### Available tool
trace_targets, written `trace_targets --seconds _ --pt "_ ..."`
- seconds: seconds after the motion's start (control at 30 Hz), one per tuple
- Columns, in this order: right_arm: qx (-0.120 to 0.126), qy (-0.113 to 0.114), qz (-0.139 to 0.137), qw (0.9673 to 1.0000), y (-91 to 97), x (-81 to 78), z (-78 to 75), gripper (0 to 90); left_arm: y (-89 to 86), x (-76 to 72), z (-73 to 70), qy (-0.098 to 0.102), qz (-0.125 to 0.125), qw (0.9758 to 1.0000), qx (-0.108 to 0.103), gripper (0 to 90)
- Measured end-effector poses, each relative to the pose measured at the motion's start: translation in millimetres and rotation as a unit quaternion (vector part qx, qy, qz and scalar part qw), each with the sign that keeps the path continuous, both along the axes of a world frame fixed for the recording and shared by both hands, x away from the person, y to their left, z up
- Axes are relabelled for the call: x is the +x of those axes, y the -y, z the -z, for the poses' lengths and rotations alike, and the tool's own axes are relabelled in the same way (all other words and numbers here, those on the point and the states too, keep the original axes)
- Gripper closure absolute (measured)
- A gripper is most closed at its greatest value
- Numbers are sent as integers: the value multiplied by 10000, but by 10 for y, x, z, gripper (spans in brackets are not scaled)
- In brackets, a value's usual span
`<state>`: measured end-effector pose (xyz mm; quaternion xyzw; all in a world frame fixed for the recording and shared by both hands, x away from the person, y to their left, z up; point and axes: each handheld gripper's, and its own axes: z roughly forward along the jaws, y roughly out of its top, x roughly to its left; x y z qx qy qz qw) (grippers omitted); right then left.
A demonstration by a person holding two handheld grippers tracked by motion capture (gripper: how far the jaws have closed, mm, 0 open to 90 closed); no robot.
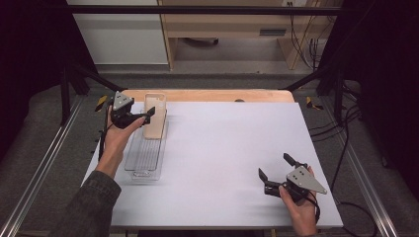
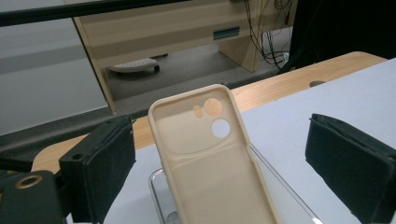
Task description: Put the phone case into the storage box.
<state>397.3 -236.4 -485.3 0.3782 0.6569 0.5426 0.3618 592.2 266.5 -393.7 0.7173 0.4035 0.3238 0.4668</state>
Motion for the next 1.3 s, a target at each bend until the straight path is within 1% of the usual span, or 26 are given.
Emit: trace_targets --seconds 0.1,0.33,0.5,0.7,0.83,1.07,1.13,1.3 --pt "7 -8 -1 10000 -1 2 2 27 -13 -26 -14 2 23 10000 1 71" --pt "35 9 13 10000 6 -6 -4 26 -55 -78 -64 64 54 9999 -77 67" --pt "25 15 16 10000 4 -5 -4 26 -71 -150 -85 122 168 9997 -154 54" --pt "10 -3 20 10000 -4 -3 3 26 -75 -252 -82 237 330 9988 -260 42" --pt "6 -16 18 10000 -7 2 8 26 -99 -327 -106 347 366 9983 -295 42" --pt "3 -5 16 10000 -6 1 6 26 -137 -429 -131 441 440 9972 -403 40" --pt "6 0 19 10000 -3 -1 4 25 -138 -458 -128 472 459 9967 -472 41" --pt "14 17 20 10000 0 -5 0 25 -122 -534 -106 537 539 9956 -543 36"
